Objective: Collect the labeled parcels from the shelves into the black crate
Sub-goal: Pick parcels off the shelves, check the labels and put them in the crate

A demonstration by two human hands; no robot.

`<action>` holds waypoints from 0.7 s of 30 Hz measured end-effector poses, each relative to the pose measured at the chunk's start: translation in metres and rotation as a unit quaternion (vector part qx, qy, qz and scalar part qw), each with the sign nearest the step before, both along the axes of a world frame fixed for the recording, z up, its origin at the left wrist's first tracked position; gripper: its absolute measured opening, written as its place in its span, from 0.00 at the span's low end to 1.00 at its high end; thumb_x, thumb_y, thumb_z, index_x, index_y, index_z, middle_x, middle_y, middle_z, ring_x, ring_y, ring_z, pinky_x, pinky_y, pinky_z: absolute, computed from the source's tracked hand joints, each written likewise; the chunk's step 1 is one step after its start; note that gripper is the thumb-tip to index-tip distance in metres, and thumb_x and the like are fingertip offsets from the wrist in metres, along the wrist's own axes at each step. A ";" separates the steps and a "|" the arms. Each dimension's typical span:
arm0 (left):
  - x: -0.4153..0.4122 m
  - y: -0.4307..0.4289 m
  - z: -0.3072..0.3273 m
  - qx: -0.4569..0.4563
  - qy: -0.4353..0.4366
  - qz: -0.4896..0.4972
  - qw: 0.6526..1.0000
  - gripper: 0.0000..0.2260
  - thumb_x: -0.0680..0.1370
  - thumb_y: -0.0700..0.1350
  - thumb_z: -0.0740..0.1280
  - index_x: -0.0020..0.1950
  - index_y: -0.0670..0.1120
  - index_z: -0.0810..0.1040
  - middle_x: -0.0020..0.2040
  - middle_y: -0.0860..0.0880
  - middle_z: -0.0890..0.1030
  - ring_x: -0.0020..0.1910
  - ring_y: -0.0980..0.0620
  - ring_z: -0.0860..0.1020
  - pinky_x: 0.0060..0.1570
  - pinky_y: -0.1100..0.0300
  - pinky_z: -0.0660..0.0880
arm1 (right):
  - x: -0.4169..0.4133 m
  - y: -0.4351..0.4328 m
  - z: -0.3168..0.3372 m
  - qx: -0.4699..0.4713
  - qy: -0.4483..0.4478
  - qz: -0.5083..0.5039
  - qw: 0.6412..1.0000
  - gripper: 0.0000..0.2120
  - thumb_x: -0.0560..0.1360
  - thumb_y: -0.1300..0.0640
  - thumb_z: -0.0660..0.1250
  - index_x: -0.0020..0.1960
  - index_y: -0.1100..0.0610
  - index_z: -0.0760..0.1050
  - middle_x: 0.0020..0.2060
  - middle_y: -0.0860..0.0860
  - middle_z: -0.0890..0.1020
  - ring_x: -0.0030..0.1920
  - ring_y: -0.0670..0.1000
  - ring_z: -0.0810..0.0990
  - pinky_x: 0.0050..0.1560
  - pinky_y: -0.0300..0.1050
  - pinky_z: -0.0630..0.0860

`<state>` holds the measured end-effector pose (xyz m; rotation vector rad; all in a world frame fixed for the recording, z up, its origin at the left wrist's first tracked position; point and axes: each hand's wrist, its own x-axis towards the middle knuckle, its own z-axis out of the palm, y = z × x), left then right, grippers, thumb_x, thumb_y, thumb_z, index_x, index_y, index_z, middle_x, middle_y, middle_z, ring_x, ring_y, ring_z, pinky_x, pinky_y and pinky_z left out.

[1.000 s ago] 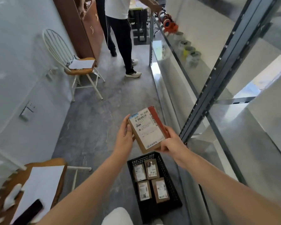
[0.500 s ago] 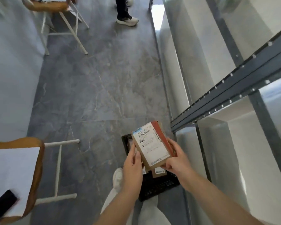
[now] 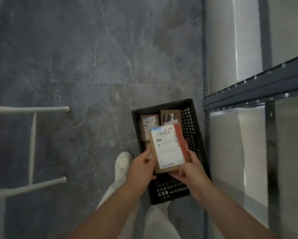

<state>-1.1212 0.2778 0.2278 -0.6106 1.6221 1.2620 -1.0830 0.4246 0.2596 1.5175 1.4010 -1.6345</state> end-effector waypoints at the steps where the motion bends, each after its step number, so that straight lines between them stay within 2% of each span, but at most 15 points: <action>1: 0.000 0.001 -0.016 0.002 -0.001 -0.010 1.000 0.22 0.83 0.41 0.58 0.71 0.65 0.66 0.51 0.60 0.80 0.51 0.57 0.80 0.44 0.60 0.81 | -0.002 0.001 -0.019 -0.002 -0.002 0.000 1.000 0.29 0.77 0.71 0.60 0.73 0.47 0.66 0.54 0.48 0.82 0.53 0.49 0.81 0.58 0.56 0.80; 4: -0.004 0.007 -0.050 0.016 -0.006 -0.019 1.000 0.23 0.83 0.42 0.60 0.61 0.73 0.62 0.50 0.63 0.78 0.53 0.58 0.79 0.55 0.53 0.80 | -0.012 0.009 -0.068 -0.001 0.002 0.047 0.999 0.27 0.79 0.62 0.66 0.74 0.44 0.65 0.56 0.47 0.83 0.53 0.49 0.83 0.52 0.49 0.82; 6: -0.009 0.014 -0.077 0.024 -0.015 -0.015 0.999 0.22 0.82 0.44 0.61 0.55 0.75 0.64 0.53 0.61 0.80 0.55 0.56 0.79 0.56 0.54 0.79 | -0.022 0.016 -0.097 0.009 0.004 0.099 0.995 0.26 0.79 0.57 0.68 0.74 0.42 0.65 0.57 0.46 0.82 0.53 0.47 0.82 0.47 0.43 0.82; 7: -0.012 0.016 -0.090 0.023 -0.015 -0.018 0.999 0.22 0.82 0.44 0.62 0.55 0.75 0.64 0.55 0.59 0.80 0.56 0.56 0.79 0.55 0.54 0.79 | -0.029 0.019 -0.110 0.012 0.009 0.119 0.993 0.25 0.79 0.55 0.67 0.73 0.42 0.65 0.55 0.44 0.82 0.52 0.45 0.81 0.45 0.41 0.81; 9: -0.018 0.023 -0.115 0.019 -0.007 -0.023 1.000 0.20 0.82 0.48 0.64 0.64 0.73 0.65 0.61 0.55 0.80 0.58 0.54 0.79 0.55 0.54 0.80 | -0.040 0.022 -0.137 0.014 0.023 0.166 0.986 0.23 0.78 0.51 0.68 0.71 0.40 0.65 0.49 0.40 0.79 0.49 0.41 0.79 0.45 0.38 0.79; 10: -0.022 0.026 -0.127 0.017 0.001 -0.019 1.000 0.22 0.81 0.50 0.65 0.69 0.70 0.64 0.63 0.55 0.79 0.58 0.55 0.79 0.55 0.54 0.79 | -0.046 0.021 -0.149 0.019 0.029 0.198 0.980 0.24 0.77 0.49 0.69 0.70 0.40 0.65 0.50 0.40 0.79 0.51 0.42 0.79 0.49 0.40 0.79; 12: -0.031 0.027 -0.149 0.000 0.024 -0.014 1.000 0.25 0.80 0.49 0.66 0.75 0.63 0.62 0.65 0.56 0.77 0.58 0.56 0.77 0.52 0.59 0.76 | -0.054 0.019 -0.173 0.030 0.041 0.249 0.967 0.28 0.75 0.45 0.70 0.72 0.42 0.65 0.59 0.43 0.79 0.60 0.48 0.78 0.61 0.51 0.77; 13: -0.036 0.027 -0.159 -0.007 0.034 -0.013 0.999 0.27 0.81 0.48 0.66 0.77 0.60 0.60 0.67 0.55 0.76 0.58 0.56 0.76 0.50 0.60 0.74 | -0.057 0.018 -0.185 0.036 0.041 0.268 0.962 0.29 0.76 0.44 0.69 0.73 0.44 0.63 0.62 0.44 0.78 0.62 0.49 0.76 0.64 0.53 0.74; 15: -0.041 0.023 -0.177 -0.010 0.043 -0.008 0.999 0.31 0.81 0.44 0.66 0.79 0.58 0.55 0.69 0.55 0.74 0.59 0.57 0.74 0.51 0.61 0.72 | -0.061 0.018 -0.204 0.040 0.044 0.292 0.955 0.26 0.80 0.50 0.62 0.76 0.47 0.61 0.65 0.44 0.75 0.64 0.49 0.73 0.65 0.47 0.70; 16: -0.042 0.023 -0.183 -0.009 0.051 -0.006 0.999 0.32 0.80 0.42 0.66 0.79 0.59 0.54 0.68 0.56 0.75 0.59 0.58 0.74 0.51 0.61 0.73 | -0.064 0.019 -0.213 0.038 0.042 0.293 0.955 0.24 0.81 0.53 0.58 0.76 0.48 0.61 0.64 0.44 0.74 0.64 0.48 0.73 0.63 0.45 0.68; 18: -0.039 0.025 -0.195 -0.023 0.072 -0.005 0.997 0.34 0.80 0.39 0.66 0.79 0.61 0.55 0.67 0.57 0.76 0.59 0.58 0.76 0.53 0.61 0.75 | -0.072 0.018 -0.228 0.035 0.025 0.262 0.964 0.23 0.81 0.53 0.55 0.76 0.49 0.63 0.66 0.47 0.75 0.65 0.51 0.74 0.64 0.47 0.70; 21: -0.030 0.040 -0.202 -0.068 0.090 0.026 0.993 0.34 0.79 0.33 0.61 0.80 0.55 0.53 0.68 0.53 0.74 0.60 0.56 0.75 0.57 0.58 0.73 | -0.079 0.015 -0.254 0.008 0.001 0.185 0.983 0.18 0.81 0.56 0.56 0.70 0.49 0.70 0.62 0.51 0.79 0.61 0.54 0.78 0.64 0.54 0.76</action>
